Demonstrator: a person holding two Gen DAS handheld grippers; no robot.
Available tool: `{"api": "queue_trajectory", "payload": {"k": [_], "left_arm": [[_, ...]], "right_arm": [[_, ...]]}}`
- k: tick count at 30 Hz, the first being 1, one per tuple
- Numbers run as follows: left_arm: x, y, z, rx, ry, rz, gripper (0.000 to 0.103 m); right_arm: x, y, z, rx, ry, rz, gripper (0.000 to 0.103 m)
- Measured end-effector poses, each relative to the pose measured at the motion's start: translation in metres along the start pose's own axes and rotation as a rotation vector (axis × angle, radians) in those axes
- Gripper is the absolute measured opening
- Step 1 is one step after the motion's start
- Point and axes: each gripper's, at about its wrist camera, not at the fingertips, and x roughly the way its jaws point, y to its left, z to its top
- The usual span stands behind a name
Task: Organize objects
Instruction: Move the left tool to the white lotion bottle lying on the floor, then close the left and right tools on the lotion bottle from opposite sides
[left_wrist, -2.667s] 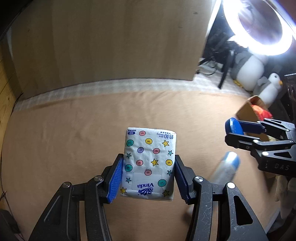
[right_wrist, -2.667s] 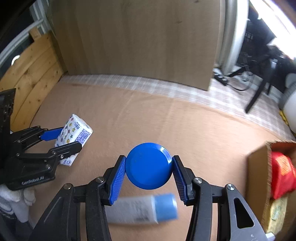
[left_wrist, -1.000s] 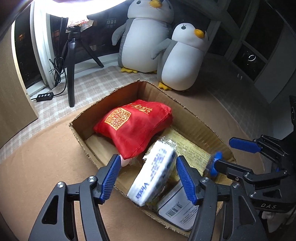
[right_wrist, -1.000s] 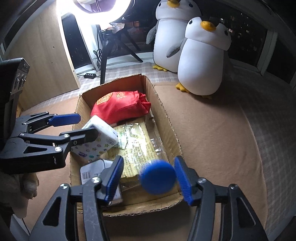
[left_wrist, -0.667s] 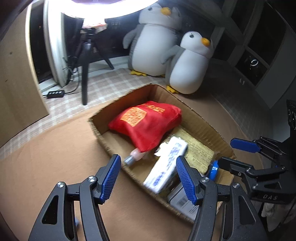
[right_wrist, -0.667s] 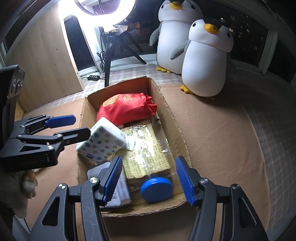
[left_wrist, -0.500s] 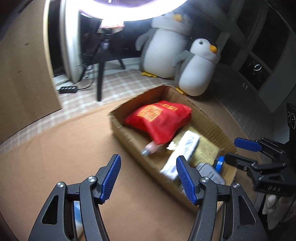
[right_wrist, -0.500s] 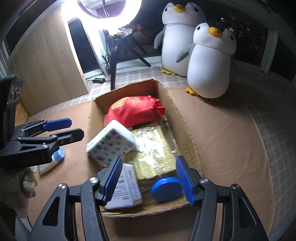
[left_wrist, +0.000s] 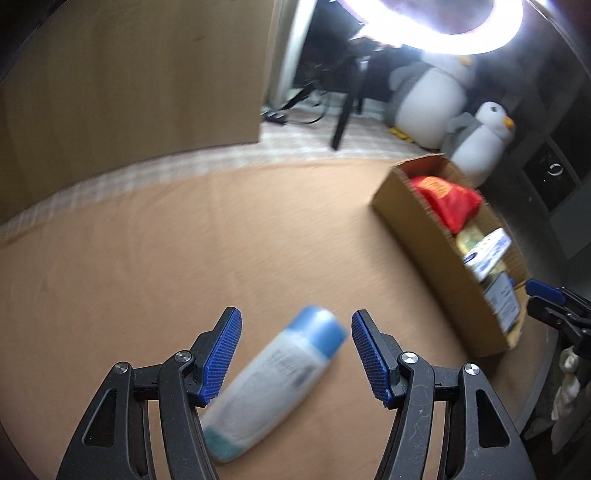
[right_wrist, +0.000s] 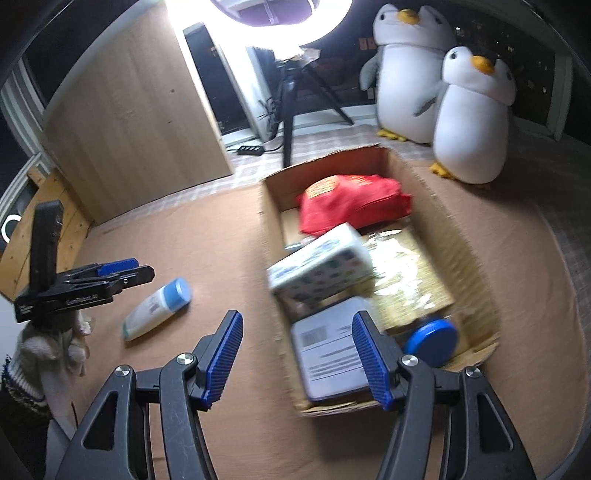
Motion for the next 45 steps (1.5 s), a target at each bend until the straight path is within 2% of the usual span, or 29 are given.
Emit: {"api": "queue_trajectory", "payload": {"k": [4, 7, 18, 20, 29, 35, 45], "left_arm": [[0.004, 0.033, -0.013, -0.067, 0.029, -0.035, 0.065], [0.008, 0.043, -0.021, -0.084, 0.047, -0.061, 0.065], [0.018, 0.055, -0.044, -0.108, 0.089, -0.137, 0.064], [0.02, 0.055, -0.045, -0.104, 0.098, -0.145, 0.06], [0.024, 0.041, -0.06, -0.085, 0.106, -0.185, 0.054], [0.026, 0.022, -0.068, -0.074, 0.105, -0.213, 0.054], [0.029, 0.013, -0.066, -0.084, 0.078, -0.182, 0.055]], "right_arm": [[0.004, 0.016, -0.006, -0.001, 0.007, 0.014, 0.058], [0.006, 0.027, -0.01, 0.0, 0.015, 0.023, 0.058], [0.016, 0.056, -0.021, 0.005, 0.044, 0.05, 0.058], [0.018, 0.057, -0.021, 0.011, 0.049, 0.055, 0.058], [0.031, 0.061, -0.02, 0.031, 0.075, 0.07, 0.058], [0.046, 0.064, -0.019, 0.044, 0.11, 0.097, 0.058], [0.095, 0.086, -0.007, 0.045, 0.221, 0.202, 0.059]]}}
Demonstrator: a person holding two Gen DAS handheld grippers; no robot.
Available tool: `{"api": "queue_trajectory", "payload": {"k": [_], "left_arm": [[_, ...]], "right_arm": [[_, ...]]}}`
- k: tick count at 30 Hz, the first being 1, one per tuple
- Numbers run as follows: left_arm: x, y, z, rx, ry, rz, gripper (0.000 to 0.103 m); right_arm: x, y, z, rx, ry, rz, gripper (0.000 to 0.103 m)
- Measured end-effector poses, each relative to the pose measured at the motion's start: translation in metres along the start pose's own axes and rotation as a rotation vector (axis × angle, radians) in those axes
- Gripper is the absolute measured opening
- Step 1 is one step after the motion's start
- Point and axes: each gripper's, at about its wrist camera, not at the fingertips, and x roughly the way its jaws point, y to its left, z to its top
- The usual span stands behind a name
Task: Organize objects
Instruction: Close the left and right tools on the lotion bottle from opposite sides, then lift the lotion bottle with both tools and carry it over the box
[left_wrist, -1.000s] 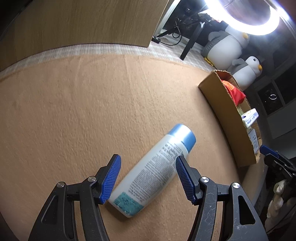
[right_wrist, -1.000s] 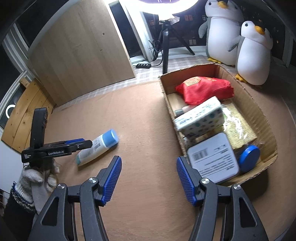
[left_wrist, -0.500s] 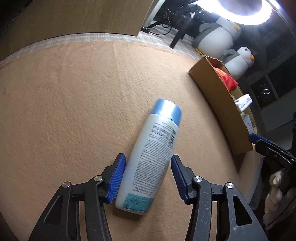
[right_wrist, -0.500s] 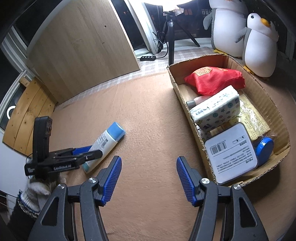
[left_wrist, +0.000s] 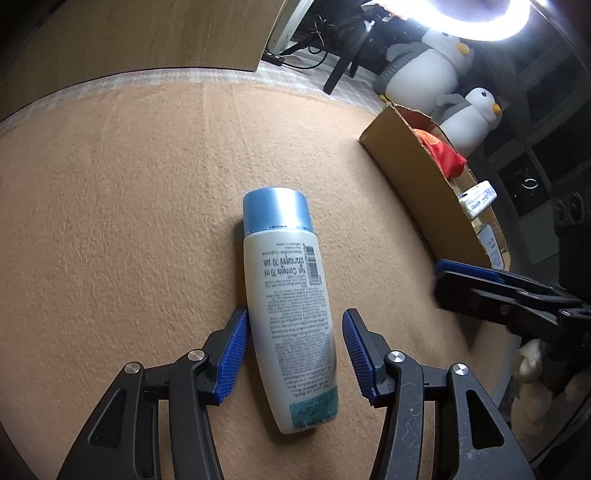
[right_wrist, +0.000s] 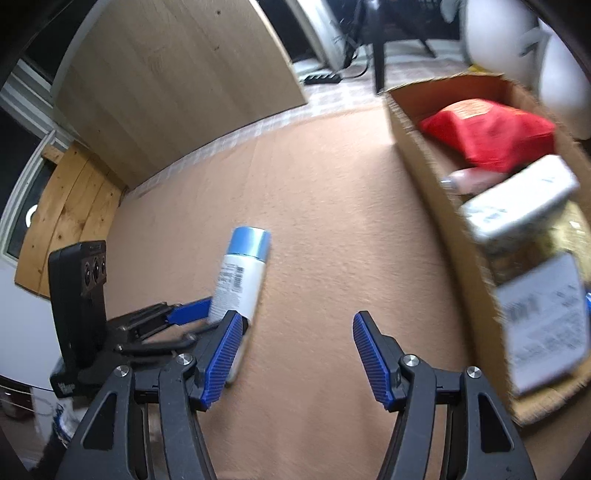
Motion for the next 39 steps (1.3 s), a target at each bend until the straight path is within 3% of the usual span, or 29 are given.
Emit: {"api": "queue_trajectory", "payload": {"k": [3, 15, 22, 30, 39], "left_arm": [[0.001, -0.001, 0.002, 0.009, -0.004, 0.005, 0.055], [0.002, 0.002, 0.005, -0.002, -0.004, -0.014, 0.054], [0.002, 0.004, 0.004, -0.017, -0.006, -0.021, 0.052], [0.001, 0.003, 0.003, -0.036, -0.011, -0.021, 0.048], [-0.014, -0.032, 0.016, 0.0, -0.06, -0.034, 0.048]], "right_arm": [[0.021, 0.005, 0.01, 0.009, 0.043, 0.044, 0.06], [0.072, 0.029, 0.027, -0.045, 0.144, 0.048, 0.059], [0.072, 0.034, 0.024, -0.047, 0.163, 0.078, 0.04], [0.061, 0.033, 0.022, -0.023, 0.144, 0.073, 0.037], [0.014, 0.027, 0.027, -0.023, 0.042, 0.068, 0.035]]}}
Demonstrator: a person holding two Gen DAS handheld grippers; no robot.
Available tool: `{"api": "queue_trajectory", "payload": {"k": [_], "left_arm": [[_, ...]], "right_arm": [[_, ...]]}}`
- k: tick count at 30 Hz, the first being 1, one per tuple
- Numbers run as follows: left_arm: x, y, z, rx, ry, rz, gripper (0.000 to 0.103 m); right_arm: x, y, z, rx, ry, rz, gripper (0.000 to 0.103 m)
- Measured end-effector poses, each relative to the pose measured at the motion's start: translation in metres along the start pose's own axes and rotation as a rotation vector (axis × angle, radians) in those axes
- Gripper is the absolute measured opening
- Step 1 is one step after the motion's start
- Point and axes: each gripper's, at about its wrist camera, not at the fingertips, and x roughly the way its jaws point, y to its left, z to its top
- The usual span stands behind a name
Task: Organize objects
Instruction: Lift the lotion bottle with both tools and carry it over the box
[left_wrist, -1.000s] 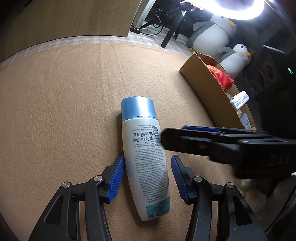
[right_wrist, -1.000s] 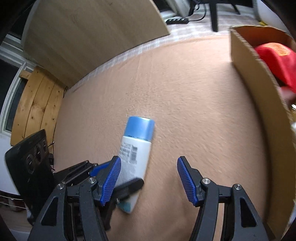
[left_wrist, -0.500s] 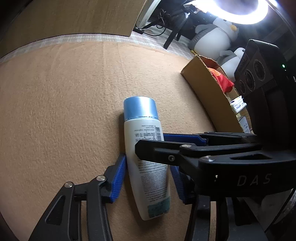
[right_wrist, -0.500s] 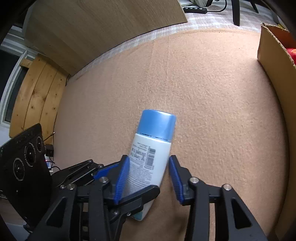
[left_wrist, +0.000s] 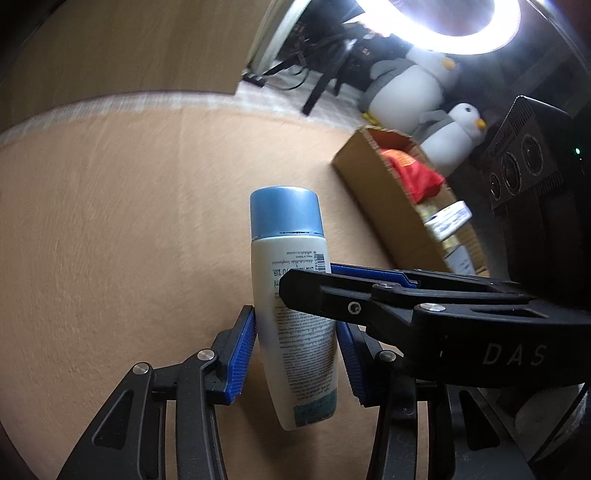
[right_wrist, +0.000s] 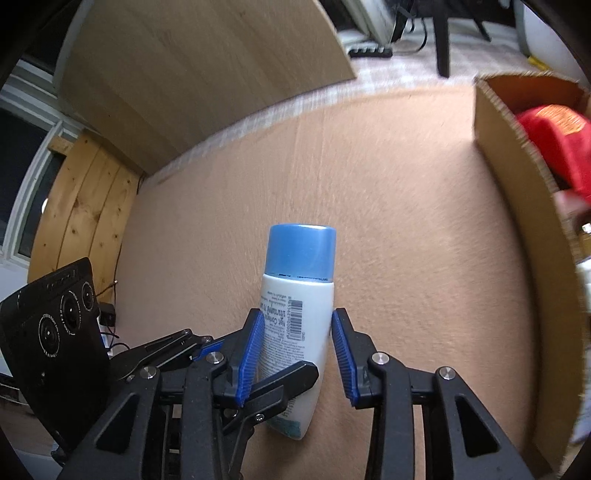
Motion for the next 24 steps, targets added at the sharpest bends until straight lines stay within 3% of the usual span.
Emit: {"api": "queue_trajectory", "payload": {"k": [12, 24], "left_arm": [[0.001, -0.095, 0.032, 0.126, -0.047, -0.06, 0.048], [0.039, -0.202, 0.066, 0.226, -0.052, -0.117, 0.048]], "right_arm": [[-0.089, -0.042, 0.005, 0.023, -0.146, -0.054, 0.035], [-0.164, -0.112, 0.012, 0.069, -0.25, -0.136, 0.035]]}}
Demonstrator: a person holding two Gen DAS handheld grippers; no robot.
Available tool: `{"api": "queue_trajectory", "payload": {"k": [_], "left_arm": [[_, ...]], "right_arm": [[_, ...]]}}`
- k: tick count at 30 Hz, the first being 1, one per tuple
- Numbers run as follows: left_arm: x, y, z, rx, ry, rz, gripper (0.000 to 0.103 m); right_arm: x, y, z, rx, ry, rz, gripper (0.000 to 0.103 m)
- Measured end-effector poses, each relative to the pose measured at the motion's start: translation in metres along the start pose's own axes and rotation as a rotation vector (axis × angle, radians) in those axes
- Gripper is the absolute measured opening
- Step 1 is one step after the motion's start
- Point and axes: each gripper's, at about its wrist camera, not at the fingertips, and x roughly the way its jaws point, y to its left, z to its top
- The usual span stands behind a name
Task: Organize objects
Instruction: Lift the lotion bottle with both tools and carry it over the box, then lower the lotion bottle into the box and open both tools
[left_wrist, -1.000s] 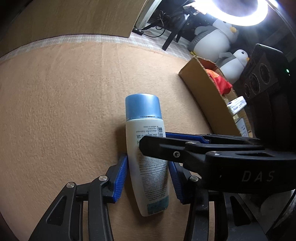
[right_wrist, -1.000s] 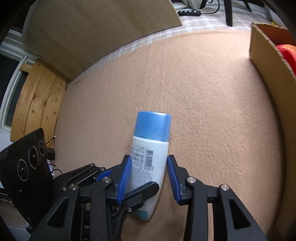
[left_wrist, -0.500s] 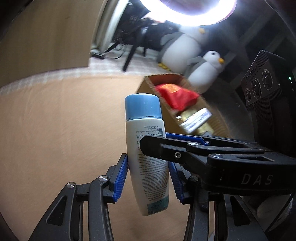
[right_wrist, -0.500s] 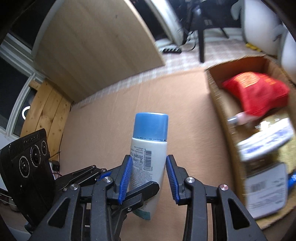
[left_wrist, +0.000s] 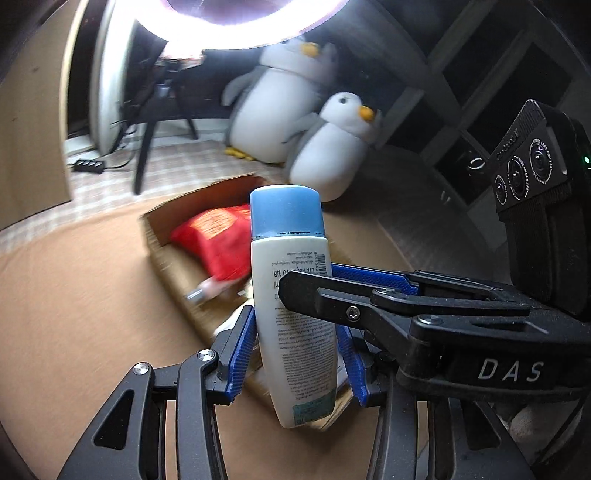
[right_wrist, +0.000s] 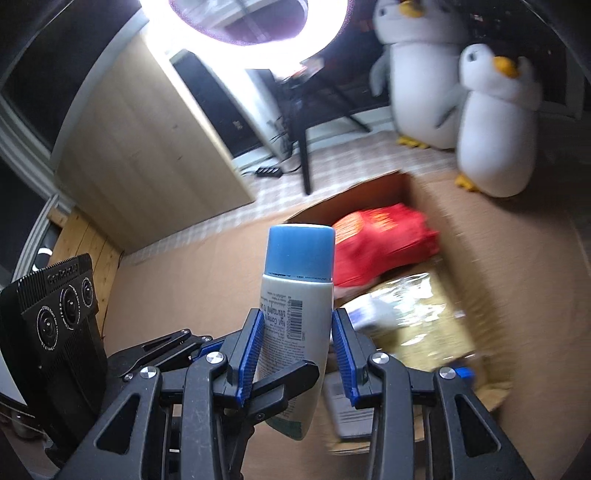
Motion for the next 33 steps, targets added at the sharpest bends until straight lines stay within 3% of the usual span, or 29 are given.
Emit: {"api": "queue_trajectory", "payload": {"k": [10, 19, 21, 23, 24, 25, 33], "left_arm": [[0.052, -0.028, 0.021, 0.009, 0.032, -0.013, 0.048], [0.071, -0.027, 0.029, 0.008, 0.045, 0.0, 0.048], [0.071, -0.027, 0.03, 0.014, 0.048, 0.015, 0.057], [0.067, -0.029, 0.03, 0.02, 0.029, 0.027, 0.076], [0.065, -0.03, 0.03, 0.023, 0.021, 0.031, 0.079], [0.063, -0.03, 0.03, 0.024, 0.015, 0.04, 0.082], [0.057, -0.026, 0.026, 0.018, 0.019, 0.054, 0.082]], "right_arm": [[0.001, -0.051, 0.013, 0.031, 0.0, -0.04, 0.035], [0.006, -0.063, 0.02, 0.01, 0.013, -0.043, 0.036], [0.006, -0.064, 0.02, 0.005, 0.009, -0.042, 0.039], [0.003, -0.065, 0.021, 0.009, -0.011, -0.066, 0.055], [0.001, -0.065, 0.021, 0.012, -0.024, -0.079, 0.063], [0.0, -0.066, 0.021, 0.017, -0.036, -0.086, 0.064], [-0.007, -0.072, 0.018, 0.054, -0.048, -0.086, 0.064]]}}
